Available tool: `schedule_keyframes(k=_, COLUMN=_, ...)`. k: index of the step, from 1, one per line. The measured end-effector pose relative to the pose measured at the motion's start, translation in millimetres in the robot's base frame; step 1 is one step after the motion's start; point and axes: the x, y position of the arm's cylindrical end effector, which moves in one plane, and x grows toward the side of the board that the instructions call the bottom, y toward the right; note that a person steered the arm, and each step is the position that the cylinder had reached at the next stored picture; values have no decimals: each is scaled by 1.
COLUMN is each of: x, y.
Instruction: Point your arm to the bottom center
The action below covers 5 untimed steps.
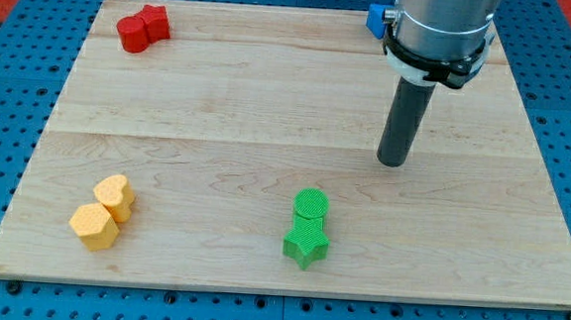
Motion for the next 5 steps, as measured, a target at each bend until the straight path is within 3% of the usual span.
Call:
schedule_keyframes(k=2, x=8, y=-7)
schedule_keyframes(k=3, x=35, y=40)
schedule_keyframes(k=4, x=116, y=42)
schedule_keyframes(k=5, x=159, y=-1)
